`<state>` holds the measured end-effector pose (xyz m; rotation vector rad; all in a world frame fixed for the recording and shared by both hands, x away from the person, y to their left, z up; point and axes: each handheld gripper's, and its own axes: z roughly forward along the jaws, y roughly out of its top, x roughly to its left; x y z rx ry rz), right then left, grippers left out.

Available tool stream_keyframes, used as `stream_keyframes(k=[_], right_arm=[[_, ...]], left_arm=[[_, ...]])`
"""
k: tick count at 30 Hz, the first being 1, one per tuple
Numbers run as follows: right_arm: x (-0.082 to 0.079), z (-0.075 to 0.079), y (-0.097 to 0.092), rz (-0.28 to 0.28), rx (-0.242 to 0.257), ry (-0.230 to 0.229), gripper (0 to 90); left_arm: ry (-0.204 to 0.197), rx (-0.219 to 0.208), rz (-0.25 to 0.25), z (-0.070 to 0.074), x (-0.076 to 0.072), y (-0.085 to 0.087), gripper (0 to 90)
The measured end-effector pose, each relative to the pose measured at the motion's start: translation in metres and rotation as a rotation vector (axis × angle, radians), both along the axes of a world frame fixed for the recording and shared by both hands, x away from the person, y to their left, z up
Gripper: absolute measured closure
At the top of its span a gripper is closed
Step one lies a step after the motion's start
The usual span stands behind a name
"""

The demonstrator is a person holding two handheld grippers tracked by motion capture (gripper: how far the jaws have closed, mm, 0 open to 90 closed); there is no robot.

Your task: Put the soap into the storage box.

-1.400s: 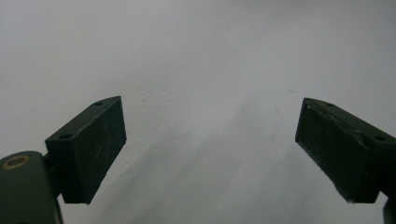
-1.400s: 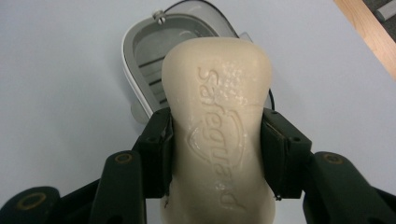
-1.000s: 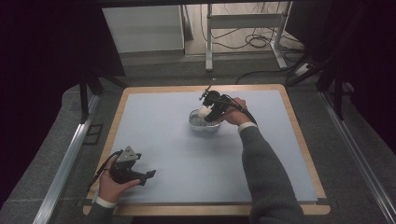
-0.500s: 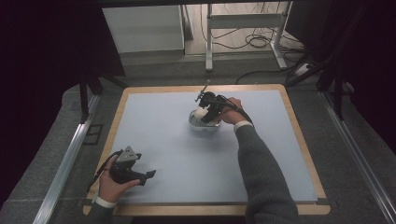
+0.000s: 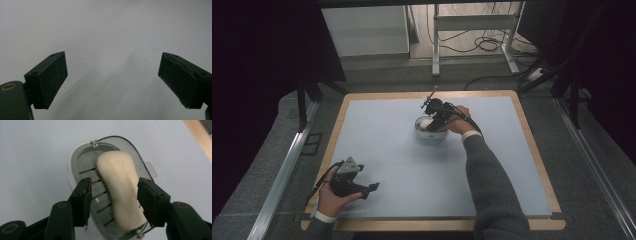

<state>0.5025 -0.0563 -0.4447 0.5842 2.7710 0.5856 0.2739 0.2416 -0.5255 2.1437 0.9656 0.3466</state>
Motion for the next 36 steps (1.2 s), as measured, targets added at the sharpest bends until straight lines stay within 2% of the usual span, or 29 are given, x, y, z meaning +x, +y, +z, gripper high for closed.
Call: stream_keyframes(k=[2,3,5,9,12,16,21,25,26,27,28,29,33,35,36], right_arm=[[-0.001,0.004,-0.003,-0.028,0.041,0.003,41.3],[-0.002,0.006,-0.006,-0.049,0.088,0.018,39.9],[-0.004,0.009,-0.010,-0.069,0.120,0.009,37.3],[-0.011,0.012,-0.015,-0.093,0.154,-0.005,34.8],[-0.024,0.016,-0.025,-0.109,0.189,-0.040,32.7],[-0.035,0.017,-0.033,-0.124,0.212,-0.054,32.2],[-0.050,0.014,-0.053,-0.151,0.236,-0.067,31.6],[-0.066,0.006,-0.077,-0.177,0.260,-0.076,31.2],[-0.066,0.006,-0.077,-0.177,0.260,-0.076,31.2],[-0.073,0.003,-0.088,-0.203,0.270,-0.069,31.2],[-0.073,0.003,-0.088,-0.203,0.270,-0.069,31.2],[-0.080,-0.001,-0.098,-0.211,0.272,-0.080,31.1],[-0.091,-0.006,-0.110,-0.234,0.283,-0.086,31.1],[-0.104,-0.011,-0.123,-0.253,0.297,-0.096,30.7],[-0.104,-0.011,-0.123,-0.253,0.297,-0.096,30.7]], left_arm=[[0.000,0.002,0.000,0.000,0.000,0.000,9.1],[0.001,0.002,-0.001,0.000,0.000,0.000,9.1],[0.001,0.002,-0.002,0.000,0.000,-0.001,9.1],[0.001,0.002,-0.004,-0.001,0.000,-0.001,9.1],[0.002,0.003,-0.003,-0.001,0.000,-0.002,9.2],[0.004,0.005,-0.004,-0.002,0.000,-0.002,9.1],[0.004,0.003,-0.003,-0.002,0.000,-0.003,9.2],[0.003,0.002,0.000,-0.002,0.000,-0.003,9.2],[0.003,0.003,0.001,-0.002,0.000,-0.003,9.2],[0.001,0.003,0.002,-0.001,0.000,-0.003,9.2],[0.001,0.003,0.002,-0.001,0.000,-0.003,9.2],[-0.001,0.003,0.005,-0.001,0.000,-0.003,9.2],[-0.002,0.004,0.008,-0.001,0.000,-0.002,9.2],[-0.002,0.002,0.011,-0.001,-0.001,-0.003,9.2],[-0.002,0.002,0.011,-0.001,-0.001,-0.003,9.2]])
